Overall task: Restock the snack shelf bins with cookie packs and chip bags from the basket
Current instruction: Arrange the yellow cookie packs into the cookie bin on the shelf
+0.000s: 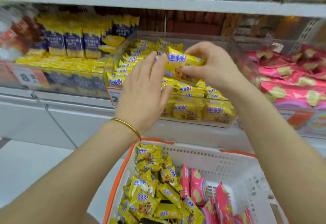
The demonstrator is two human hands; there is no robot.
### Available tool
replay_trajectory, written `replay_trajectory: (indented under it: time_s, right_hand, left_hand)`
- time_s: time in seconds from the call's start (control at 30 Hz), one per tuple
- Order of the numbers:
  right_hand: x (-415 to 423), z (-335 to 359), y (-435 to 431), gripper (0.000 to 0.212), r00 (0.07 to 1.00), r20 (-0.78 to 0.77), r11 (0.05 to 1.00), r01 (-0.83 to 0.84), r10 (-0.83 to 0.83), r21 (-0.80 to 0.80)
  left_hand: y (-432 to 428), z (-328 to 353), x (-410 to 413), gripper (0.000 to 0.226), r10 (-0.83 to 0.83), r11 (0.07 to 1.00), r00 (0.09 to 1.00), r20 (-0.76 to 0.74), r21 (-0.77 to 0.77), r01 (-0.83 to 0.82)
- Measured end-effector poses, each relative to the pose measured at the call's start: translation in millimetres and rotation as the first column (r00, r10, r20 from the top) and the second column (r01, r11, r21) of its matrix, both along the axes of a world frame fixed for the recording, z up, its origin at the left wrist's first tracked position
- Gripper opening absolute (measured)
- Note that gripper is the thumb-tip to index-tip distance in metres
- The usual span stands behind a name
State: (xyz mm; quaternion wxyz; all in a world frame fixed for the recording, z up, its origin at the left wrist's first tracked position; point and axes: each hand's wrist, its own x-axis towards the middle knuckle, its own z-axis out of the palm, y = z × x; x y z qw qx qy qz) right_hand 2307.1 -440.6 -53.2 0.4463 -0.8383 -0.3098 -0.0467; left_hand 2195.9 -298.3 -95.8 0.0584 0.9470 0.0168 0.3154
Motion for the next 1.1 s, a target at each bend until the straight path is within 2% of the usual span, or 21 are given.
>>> replay_trajectory:
  time_s: [0.07,0.17,0.33,0.5,0.67,0.77,0.87,0.93,0.97,1.03,1.1]
  right_hand:
    - [20.8,-4.4,25.0,0.035,0.989,0.123,0.994,0.087,-0.078,-0.067]
    - [40.5,-15.1,57.6,0.037,0.971,0.225,0.979,0.117,-0.078,-0.168]
    - [52.6,-30.1,71.4,0.038,0.927,0.374,0.922,0.162,-0.021,-0.351]
    - [48.2,-31.9,75.6,0.04,0.851,0.525,0.812,0.292,0.021,-0.505]
    - [37.2,-22.0,64.7,0.05,0.878,0.478,0.825,0.282,-0.016,-0.49]
    - [6.9,-9.5,39.3,0.036,0.884,0.465,0.909,0.233,-0.05,-0.344]
    - [-44.2,-21.9,0.6,0.02,0.92,0.392,0.972,0.102,-0.011,-0.212]
    - [-72.1,-61.4,-16.2,0.017,0.963,0.263,0.955,0.024,0.058,-0.296]
    - [-81.1,-89.3,-19.3,0.016,0.985,0.147,0.914,-0.028,0.095,-0.405]
    - [-86.7,-157.7,-18.7,0.017,0.982,-0.129,0.767,-0.189,0.138,-0.614]
    - [-87.4,-225.6,-18.7,0.024,0.933,-0.323,0.632,-0.346,0.155,-0.694]
  left_hand:
    - [4.4,-12.1,2.5,0.063,0.12,0.988,0.985,-0.127,0.111,-0.106]
    - [10.7,-25.6,4.0,0.061,0.166,0.971,0.959,-0.231,0.206,-0.119]
    - [16.4,-28.8,5.2,0.058,0.156,0.964,0.958,-0.241,0.25,-0.094]
    - [17.2,-28.9,5.8,0.059,0.159,0.962,0.955,-0.251,0.256,-0.093]
    - [16.1,-25.4,0.7,0.058,0.136,0.97,0.962,-0.236,0.231,-0.08]
    - [6.6,-17.8,-12.7,0.054,0.109,0.98,0.977,-0.184,0.186,-0.074]
    - [-10.5,-22.2,-32.2,0.048,0.04,0.993,0.982,-0.186,0.121,-0.017]
    - [-16.4,-36.3,-43.1,0.049,0.011,0.992,0.961,-0.277,0.127,0.025]
    - [-17.3,-45.5,-47.0,0.049,0.008,0.989,0.941,-0.338,0.141,0.042]
    - [-20.5,-58.3,-52.3,0.045,0.003,0.983,0.902,-0.431,0.167,0.077]
    - [-27.4,-64.4,-56.2,0.043,0.021,0.976,0.835,-0.551,0.194,0.103]
